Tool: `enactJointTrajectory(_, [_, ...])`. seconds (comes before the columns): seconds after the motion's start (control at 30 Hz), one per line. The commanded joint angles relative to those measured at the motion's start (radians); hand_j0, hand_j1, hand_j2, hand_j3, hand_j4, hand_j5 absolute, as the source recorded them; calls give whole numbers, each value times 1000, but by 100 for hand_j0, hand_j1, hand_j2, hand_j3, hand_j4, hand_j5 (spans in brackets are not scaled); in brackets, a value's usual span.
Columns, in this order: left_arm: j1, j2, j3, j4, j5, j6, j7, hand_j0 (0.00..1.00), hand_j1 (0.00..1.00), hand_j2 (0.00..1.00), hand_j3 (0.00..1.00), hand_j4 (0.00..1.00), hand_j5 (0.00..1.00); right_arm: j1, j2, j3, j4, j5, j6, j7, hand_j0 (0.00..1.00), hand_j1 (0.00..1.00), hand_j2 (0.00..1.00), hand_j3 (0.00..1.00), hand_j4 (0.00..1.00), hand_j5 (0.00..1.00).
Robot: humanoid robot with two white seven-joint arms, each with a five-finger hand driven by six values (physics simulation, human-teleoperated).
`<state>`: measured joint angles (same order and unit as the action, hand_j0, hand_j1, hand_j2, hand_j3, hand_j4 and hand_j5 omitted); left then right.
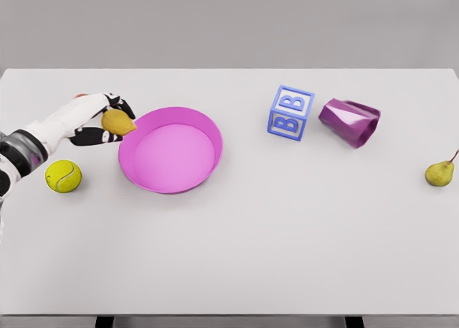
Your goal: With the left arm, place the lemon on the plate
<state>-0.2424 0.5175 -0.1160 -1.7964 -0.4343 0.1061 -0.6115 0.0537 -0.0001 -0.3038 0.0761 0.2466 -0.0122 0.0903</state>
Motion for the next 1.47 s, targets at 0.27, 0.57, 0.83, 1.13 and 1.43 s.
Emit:
enactJointTrajectory(0.27, [-9, -30, -36, -3, 0, -63, 1, 50, 50, 50, 50, 50, 50, 0, 0, 0, 1, 0, 0, 0, 100, 100, 100, 100, 100, 100])
enactJointTrajectory(0.57, [-11, -30, -47, -3, 0, -143, 1, 81, 81, 81, 81, 81, 81, 0, 0, 0, 1, 0, 0, 0, 100, 100, 100, 100, 100, 100])
enactJointTrajectory(0.83, [-14, -25, -42, -3, 3, -209, 1, 100, 100, 100, 100, 100, 100, 0, 0, 0, -1, 0, 0, 0, 100, 100, 100, 100, 100, 100])
enactJointTrajectory(1.13, [18, 223, 73, 20, 289, -717, 1, 100, 100, 100, 100, 100, 100, 0, 0, 0, 1, 0, 0, 0, 100, 100, 100, 100, 100, 100])
enactJointTrajectory(1.43, [29, 282, 93, 49, 304, -717, 1, 100, 100, 100, 100, 100, 100, 0, 0, 0, 1, 0, 0, 0, 100, 100, 100, 100, 100, 100])
